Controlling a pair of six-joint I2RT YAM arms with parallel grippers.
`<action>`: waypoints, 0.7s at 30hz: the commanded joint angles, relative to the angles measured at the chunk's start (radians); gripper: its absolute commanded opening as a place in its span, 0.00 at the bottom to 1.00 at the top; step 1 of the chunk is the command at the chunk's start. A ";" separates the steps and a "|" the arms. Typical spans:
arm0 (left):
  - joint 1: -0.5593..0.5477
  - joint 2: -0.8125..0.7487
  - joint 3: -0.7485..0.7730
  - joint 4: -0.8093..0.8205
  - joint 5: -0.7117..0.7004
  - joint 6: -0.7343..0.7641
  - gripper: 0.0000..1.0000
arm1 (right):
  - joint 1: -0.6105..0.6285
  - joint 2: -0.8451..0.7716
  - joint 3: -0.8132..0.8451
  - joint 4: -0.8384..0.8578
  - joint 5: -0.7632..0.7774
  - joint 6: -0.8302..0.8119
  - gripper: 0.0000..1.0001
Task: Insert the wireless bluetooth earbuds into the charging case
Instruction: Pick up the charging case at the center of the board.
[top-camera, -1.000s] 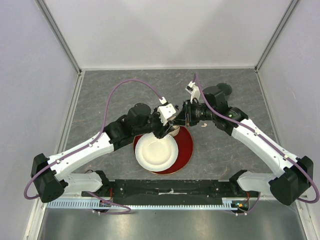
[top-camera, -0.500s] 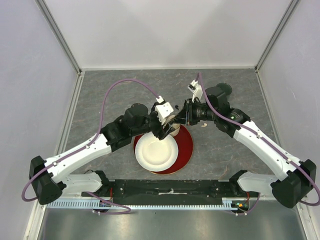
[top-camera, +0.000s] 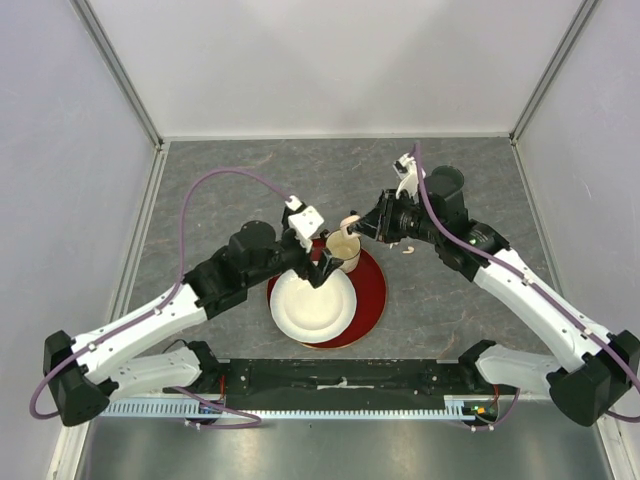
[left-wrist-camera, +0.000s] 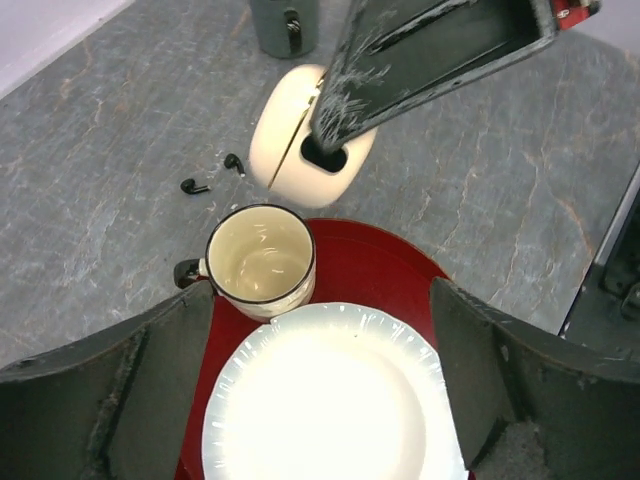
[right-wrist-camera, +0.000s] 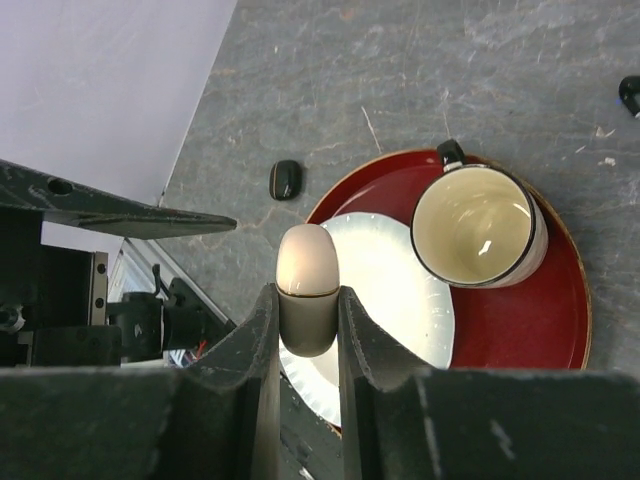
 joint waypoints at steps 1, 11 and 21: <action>0.008 -0.124 -0.074 0.185 -0.100 -0.178 0.99 | -0.004 -0.054 -0.005 0.090 0.053 0.012 0.02; 0.179 -0.228 -0.153 0.354 0.128 -0.507 1.00 | -0.025 -0.104 0.009 0.140 -0.054 0.020 0.03; 0.312 -0.116 -0.253 0.847 0.488 -0.973 0.96 | -0.034 -0.175 -0.050 0.304 -0.190 0.053 0.04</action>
